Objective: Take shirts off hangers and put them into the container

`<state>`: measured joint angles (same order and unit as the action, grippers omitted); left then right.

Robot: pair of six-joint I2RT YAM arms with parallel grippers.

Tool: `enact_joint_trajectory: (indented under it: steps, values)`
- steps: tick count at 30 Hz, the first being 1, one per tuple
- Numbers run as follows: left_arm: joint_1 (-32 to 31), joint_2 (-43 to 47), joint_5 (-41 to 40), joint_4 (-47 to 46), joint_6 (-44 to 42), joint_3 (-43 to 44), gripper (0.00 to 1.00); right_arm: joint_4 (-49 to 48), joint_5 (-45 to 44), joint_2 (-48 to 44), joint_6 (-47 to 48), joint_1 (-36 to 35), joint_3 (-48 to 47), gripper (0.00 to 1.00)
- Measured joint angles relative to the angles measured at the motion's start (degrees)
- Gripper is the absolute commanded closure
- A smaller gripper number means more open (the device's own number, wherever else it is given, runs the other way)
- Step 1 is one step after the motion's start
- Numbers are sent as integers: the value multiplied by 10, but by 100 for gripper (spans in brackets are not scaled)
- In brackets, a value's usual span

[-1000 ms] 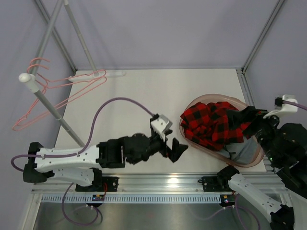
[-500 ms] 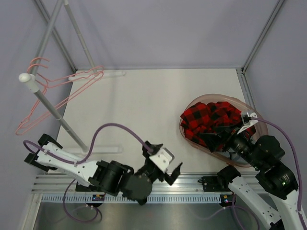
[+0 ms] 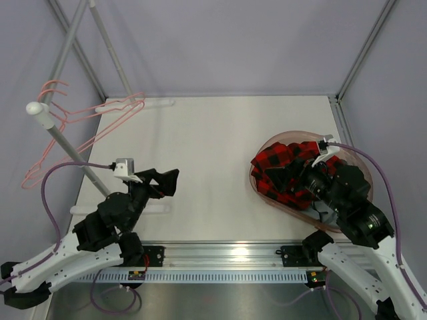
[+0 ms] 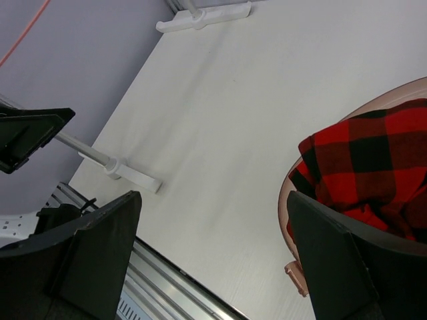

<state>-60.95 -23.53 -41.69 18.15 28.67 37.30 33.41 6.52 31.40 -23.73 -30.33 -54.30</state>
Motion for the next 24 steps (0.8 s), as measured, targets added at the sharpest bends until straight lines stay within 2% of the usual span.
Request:
enact_joint_trajectory:
  steps: [10, 15, 24]
  values:
    - [3, 143, 15, -42, 21, -185, 1, -87, -35, -40, 0, 0, 90, 1]
    - [3, 187, 21, -74, -2, -201, 1, -134, -56, -84, 0, 0, 156, 0]
    - [3, 182, 28, -116, -40, -201, 1, -252, -77, -147, -1, 0, 269, 1]
